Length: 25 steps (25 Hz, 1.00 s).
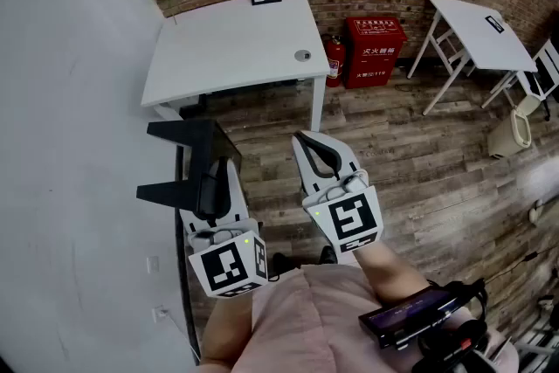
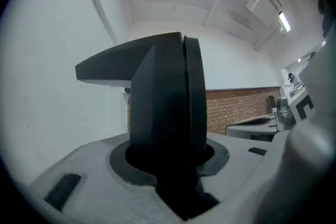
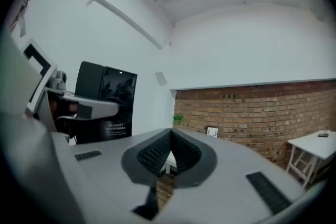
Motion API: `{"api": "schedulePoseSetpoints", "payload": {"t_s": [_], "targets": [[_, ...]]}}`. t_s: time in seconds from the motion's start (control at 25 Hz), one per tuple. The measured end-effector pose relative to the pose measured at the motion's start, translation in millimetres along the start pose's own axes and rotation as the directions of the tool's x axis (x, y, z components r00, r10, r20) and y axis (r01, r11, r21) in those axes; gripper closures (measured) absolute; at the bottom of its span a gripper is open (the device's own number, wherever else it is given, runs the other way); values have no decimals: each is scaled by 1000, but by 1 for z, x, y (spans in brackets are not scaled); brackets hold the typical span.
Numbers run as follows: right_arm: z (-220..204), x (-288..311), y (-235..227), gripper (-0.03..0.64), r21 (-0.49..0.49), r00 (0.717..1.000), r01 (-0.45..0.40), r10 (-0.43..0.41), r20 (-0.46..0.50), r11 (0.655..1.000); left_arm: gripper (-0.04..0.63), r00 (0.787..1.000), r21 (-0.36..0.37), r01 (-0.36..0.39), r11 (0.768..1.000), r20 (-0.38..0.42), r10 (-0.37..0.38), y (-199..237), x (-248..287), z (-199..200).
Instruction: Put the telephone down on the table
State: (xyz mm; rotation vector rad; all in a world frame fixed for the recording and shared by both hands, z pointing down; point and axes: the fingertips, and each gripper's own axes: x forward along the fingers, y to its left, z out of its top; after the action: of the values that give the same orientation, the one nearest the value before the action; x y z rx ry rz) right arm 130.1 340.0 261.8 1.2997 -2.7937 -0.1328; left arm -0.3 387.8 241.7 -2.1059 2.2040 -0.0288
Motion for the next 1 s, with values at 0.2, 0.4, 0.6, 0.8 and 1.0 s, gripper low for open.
{"api": "schedulePoseSetpoints", "payload": {"t_s": [0.2, 0.4, 0.6, 0.8, 1.0], "targets": [[-1, -3, 1, 614, -4, 1000, -8, 9, 9, 1000, 431, 1000, 1, 3, 1000, -3, -3, -6, -4, -1], [2, -7, 2, 614, -1, 1000, -11, 11, 19, 1000, 431, 999, -6, 40, 999, -10, -40, -12, -6, -1], [9, -9, 9, 611, 46, 994, -99, 96, 50, 994, 431, 991, -31, 129, 991, -25, -130, -23, -5, 2], [13, -16, 18, 427, 71, 945, -320, 313, 96, 945, 431, 948, -73, 314, 946, -29, -317, -37, -4, 16], [15, -28, 22, 349, 56, 849, -525, 518, 101, 849, 431, 819, -114, 567, 816, -21, -573, -59, -9, 40]]}}
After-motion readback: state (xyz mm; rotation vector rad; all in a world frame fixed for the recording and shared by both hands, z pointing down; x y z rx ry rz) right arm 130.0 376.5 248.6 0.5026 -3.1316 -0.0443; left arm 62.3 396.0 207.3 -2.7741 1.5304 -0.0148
